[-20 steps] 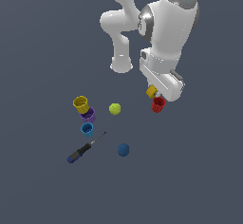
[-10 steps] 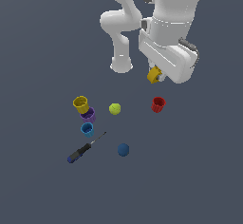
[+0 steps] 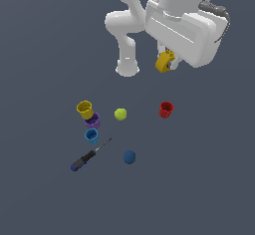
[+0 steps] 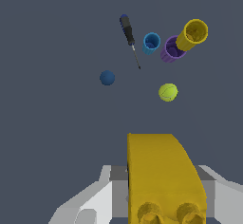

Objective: Pick up a designated object from a clutter of objects.

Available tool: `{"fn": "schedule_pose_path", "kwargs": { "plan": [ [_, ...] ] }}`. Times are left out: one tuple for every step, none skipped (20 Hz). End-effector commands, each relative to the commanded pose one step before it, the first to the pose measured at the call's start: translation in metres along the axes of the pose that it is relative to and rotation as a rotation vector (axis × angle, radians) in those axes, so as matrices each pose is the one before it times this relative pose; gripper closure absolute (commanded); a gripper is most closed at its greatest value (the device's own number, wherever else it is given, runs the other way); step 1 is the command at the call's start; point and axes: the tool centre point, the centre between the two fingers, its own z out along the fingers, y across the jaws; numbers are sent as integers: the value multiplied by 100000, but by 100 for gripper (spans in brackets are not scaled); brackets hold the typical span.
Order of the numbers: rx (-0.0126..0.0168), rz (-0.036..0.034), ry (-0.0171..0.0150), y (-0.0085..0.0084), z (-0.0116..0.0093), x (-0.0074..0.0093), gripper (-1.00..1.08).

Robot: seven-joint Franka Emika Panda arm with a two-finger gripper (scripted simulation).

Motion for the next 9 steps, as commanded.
{"fn": "schedule_pose_path", "kwargs": {
  "plan": [
    [-67,-18,6,-188,-1013,241,108],
    [0,0,0,-61,-286,73,108],
    [0,0,0,-54,-244,62,108],
    [0,0,0,-46,-204,52,108],
    [0,0,0,-38,-165,43,108],
    [0,0,0,-30,-127,33,108],
    [0,0,0,-22,-90,23,108],
    [-12,23,41,-15,-53,8,108],
    [0,0,0,-4,-18,5,108]
  ]
}}
